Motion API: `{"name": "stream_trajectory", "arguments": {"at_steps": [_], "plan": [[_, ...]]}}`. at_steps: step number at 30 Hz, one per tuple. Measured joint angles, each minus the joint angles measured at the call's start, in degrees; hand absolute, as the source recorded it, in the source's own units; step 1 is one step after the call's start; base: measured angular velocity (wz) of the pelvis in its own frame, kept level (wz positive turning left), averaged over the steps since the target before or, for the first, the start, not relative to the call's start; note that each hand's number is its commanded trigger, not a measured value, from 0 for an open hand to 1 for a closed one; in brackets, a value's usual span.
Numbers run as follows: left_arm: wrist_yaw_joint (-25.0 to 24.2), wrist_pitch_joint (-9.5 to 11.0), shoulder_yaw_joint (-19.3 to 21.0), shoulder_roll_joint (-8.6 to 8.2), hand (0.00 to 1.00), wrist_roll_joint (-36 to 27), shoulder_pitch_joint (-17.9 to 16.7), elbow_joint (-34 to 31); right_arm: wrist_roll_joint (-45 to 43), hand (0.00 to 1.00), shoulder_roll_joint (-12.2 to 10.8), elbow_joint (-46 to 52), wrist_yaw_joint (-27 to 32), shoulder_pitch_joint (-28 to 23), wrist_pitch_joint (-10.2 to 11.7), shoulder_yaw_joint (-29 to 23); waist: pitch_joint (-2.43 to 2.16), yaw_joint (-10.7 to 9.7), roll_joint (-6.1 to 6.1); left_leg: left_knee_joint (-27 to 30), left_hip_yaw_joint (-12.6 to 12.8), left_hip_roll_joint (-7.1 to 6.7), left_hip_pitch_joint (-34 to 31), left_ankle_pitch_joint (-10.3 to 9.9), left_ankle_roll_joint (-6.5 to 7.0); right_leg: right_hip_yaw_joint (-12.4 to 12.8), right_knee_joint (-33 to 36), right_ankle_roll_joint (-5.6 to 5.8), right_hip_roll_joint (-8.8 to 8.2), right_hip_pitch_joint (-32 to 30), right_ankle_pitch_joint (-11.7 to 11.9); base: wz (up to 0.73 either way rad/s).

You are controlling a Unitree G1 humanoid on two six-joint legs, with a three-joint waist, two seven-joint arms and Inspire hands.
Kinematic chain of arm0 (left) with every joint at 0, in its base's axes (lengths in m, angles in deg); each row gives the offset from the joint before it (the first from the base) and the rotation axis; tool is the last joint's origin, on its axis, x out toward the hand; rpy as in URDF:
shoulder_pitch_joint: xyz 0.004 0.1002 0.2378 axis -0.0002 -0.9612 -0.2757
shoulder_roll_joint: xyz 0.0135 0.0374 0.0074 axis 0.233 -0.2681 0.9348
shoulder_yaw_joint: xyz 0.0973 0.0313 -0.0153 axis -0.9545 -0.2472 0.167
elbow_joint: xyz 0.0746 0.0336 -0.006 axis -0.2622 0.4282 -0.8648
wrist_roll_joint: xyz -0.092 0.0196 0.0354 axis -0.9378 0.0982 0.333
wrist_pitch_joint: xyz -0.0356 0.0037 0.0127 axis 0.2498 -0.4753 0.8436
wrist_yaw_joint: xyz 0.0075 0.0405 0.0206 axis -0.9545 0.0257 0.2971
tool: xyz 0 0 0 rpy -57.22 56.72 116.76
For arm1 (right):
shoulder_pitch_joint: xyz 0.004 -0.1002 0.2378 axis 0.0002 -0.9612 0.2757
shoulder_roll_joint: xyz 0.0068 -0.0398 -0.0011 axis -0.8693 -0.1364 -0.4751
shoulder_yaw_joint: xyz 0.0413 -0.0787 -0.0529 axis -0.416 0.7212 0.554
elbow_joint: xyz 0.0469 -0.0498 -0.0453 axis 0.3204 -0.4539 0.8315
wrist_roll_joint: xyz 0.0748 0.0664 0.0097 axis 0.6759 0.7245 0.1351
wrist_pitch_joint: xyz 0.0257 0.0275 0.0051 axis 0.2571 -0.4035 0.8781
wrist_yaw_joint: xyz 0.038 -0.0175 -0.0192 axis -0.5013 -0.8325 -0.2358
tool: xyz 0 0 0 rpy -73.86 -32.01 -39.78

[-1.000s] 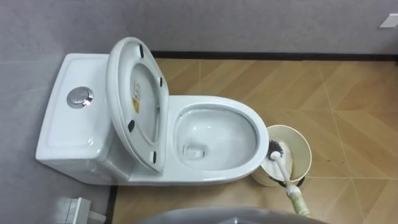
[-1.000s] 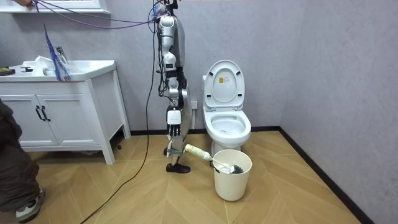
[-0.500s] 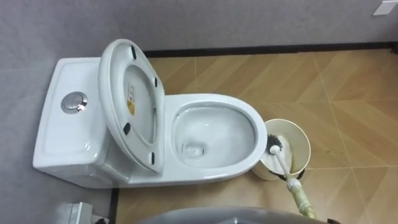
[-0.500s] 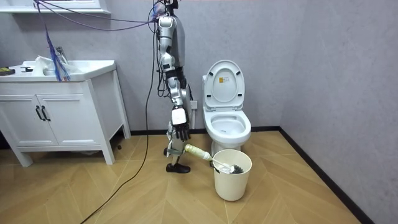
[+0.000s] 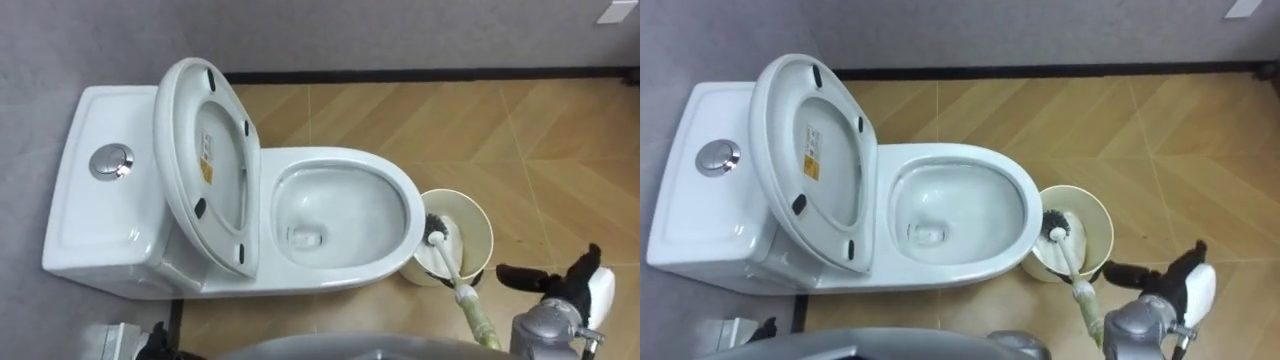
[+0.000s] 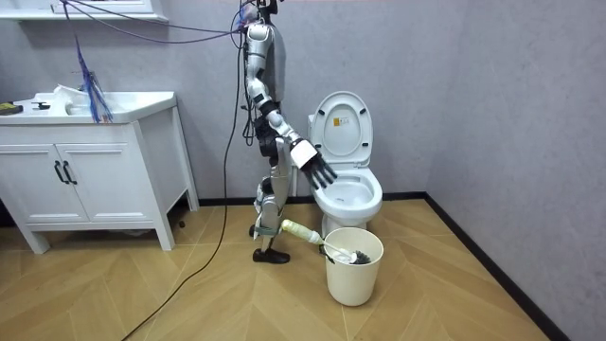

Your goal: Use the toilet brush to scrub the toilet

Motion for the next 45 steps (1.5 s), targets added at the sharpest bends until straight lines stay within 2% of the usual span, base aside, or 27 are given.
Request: {"name": "stream_trajectory", "arguments": {"at_steps": [1, 4, 9, 14, 17, 18, 20, 23, 26, 27, 28, 29, 32, 36, 39, 42, 45], "plan": [[0.0, 0.9, 0.0, 0.14, 0.0, -0.2, 0.2, 0.0, -1.3, 0.0, 0.0, 0.1, 0.7, 0.1, 1.4, 1.0, 0.06, 0.0, -0.11, 0.0, -0.1, 0.13, -0.2, 0.0, 0.0, -0.2, -0.1, -0.1, 0.1, 0.0, 0.2, 0.05], [0.0, 2.9, -0.5, 0.14, 0.0, -1.1, 0.3, 0.0, -2.0, 0.0, 0.1, -0.1, 1.3, 0.3, 3.0, 3.9, 0.03, 0.2, -0.32, 0.0, -0.2, 0.22, -0.1, 0.0, 0.0, -0.5, -0.1, -0.13, 0.13, 0.2, 0.3, 0.05], [0.1, 3.8, -1.9, 0.44, 0.0, -3.8, 0.6, 0.1, -0.9, 0.0, 0.2, -3.0, 1.4, 1.9, 3.4, 5.6, 0.12, 0.0, -0.3, 0.0, -1.1, 0.12, -1.0, 0.0, 0.0, -1.4, -0.1, -0.13, -0.12, -0.2, 0.3, 0.08], [0.1, 3.8, -2.2, 0.89, 0.0, -4.3, 2.1, 0.3, 0.9, 0.0, 0.3, -5.7, 1.9, 5.1, 3.6, 5.8, 0.23, 0.3, -0.19, 1.0, -1.4, 0.15, -4.6, 0.0, 0.01, -2.3, 0.7, -0.19, -0.36, -3.5, 0.8, 0.1], [0.0, 3.8, -2.6, 1.31, 0.0, -4.6, 3.9, 0.3, 5.3, 0.0, 0.7, -10.0, 2.0, 7.6, 3.9, 6.8, 0.31, 0.7, -0.08, 1.7, -1.9, 0.26, -7.0, 0.0, 0.05, -2.9, 1.0, -0.31, -0.45, -5.3, 1.4, 0.14], [0.0, 3.8, -2.6, 1.35, 0.0, -4.6, 4.8, 0.3, 6.9, 0.0, 0.8, -11.3, 2.1, 8.4, 4.0, 7.2, 0.47, 1.4, 0.03, 2.7, -2.1, 0.27, -8.2, 0.0, 0.06, -3.3, 1.0, -0.38, -0.57, -6.0, 1.6, 0.1], [0.0, 3.9, -2.7, 1.34, 0.0, -4.6, 6.4, 0.2, 7.8, 0.0, 1.2, -13.7, 2.1, 9.3, 4.2, 7.2, 0.64, 1.5, 0.24, 4.3, -3.2, 0.16, -10.4, 0.0, 0.06, -4.0, 1.9, -0.42, -0.99, -7.6, 1.7, 0.18], [0.1, 5.1, -2.8, 1.41, 0.0, -4.6, 9.0, 0.1, 9.7, 0.0, 1.6, -16.1, 1.8, 11.2, 4.8, 7.7, 0.88, 1.7, 0.5, 7.1, -4.3, -0.03, -15.4, 0.0, 0.09, -4.7, 4.2, -0.46, -1.49, -12.0, 1.7, 0.18], [0.3, 5.5, -2.9, 1.44, 0.0, -4.6, 12.0, 0.1, 10.9, 0.0, 1.9, -20.2, 1.7, 13.9, 5.3, 8.4, 1.12, 1.7, 0.63, 9.4, -5.1, -0.25, -20.2, 0.3, 0.52, -5.1, 6.2, -0.67, -2.07, -16.0, 1.7, 0.17], [0.6, 5.5, -3.2, 1.42, 0.0, -5.0, 13.3, 0.1, 11.9, 0.0, 1.9, -21.9, 1.6, 15.3, 5.2, 8.3, 1.4, 1.6, 0.57, 9.8, -5.2, -0.4, -21.4, 0.5, 0.93, -5.4, 7.0, -0.74, -2.29, -17.3, 1.8, 0.14], [0.9, 5.7, -3.9, 1.46, 0.0, -5.5, 14.6, 0.1, 12.3, 0.0, 1.9, -23.3, 1.6, 16.7, 5.2, 8.3, 1.78, 1.6, 0.47, 10.5, -5.2, -0.53, -22.8, 0.7, 1.14, -5.6, 7.9, -0.84, -2.64, -18.7, 1.7, 0.12], [1.2, 5.7, -4.8, 1.49, 0.0, -6.0, 15.3, 0.1, 12.6, 0.0, 2.0, -23.7, 1.5, 17.4, 5.2, 8.4, 1.94, 1.6, 0.46, 11.1, -5.3, -0.58, -23.6, 0.7, 1.18, -5.7, 8.3, -0.92, -2.9, -19.4, 1.6, 0.12], [1.5, 5.8, -8.1, 1.35, 0.0, -6.4, 18.6, 0.0, 15.2, 0.0, 2.5, -25.6, 1.3, 20.7, 5.2, 9.4, 2.06, 2.0, 0.57, 13.8, -5.9, -0.93, -28.6, 0.9, 1.59, -5.9, 11.1, -1.11, -3.89, -24.4, 1.5, 0.11], [3.5, 6.1, -10.1, 1.07, 0.0, -6.5, 20.8, -3.6, 16.4, 0.0, 3.4, -27.3, 1.3, 23.5, 5.1, 10.7, 2.31, 2.2, 0.75, 17.3, -6.0, -1.36, -34.6, 0.7, 2.01, -5.7, 15.6, -1.42, -5.08, -30.7, 0.9, 0.05], [4.6, 6.2, -10.3, 0.21, 0.0, -6.6, 22.5, -4.1, 16.5, 0.0, 5.0, -27.7, 1.4, 23.7, 5.1, 11.2, 2.56, 2.7, 0.83, 20.4, -6.0, -1.88, -38.1, 0.2, 2.52, -5.5, 20.1, -1.43, -6.07, -34.7, -0.6, 0.1], [5.6, 6.3, -12.3, -0.07, 0.0, -6.6, 22.8, -6.0, 18.2, 0.0, 6.9, -27.7, 1.4, 23.8, 5.0, 12.8, 2.68, 3.2, 0.86, 25.5, -6.0, -1.86, -42.6, -1.7, 2.58, -4.8, 25.0, -1.54, -6.4, -39.1, -2.3, 0.02], [6.0, 6.4, -13.8, -0.1, 0.0, -6.6, 23.3, -6.7, 19.1, 0.0, 7.6, -27.6, 1.2, 24.2, 5.0, 13.4, 2.93, 2.8, 0.73, 31.2, -6.3, -1.34, -47.0, -3.9, 2.73, -5.1, 30.3, -1.93, -7.21, -43.0, -4.3, 0.05]]}}
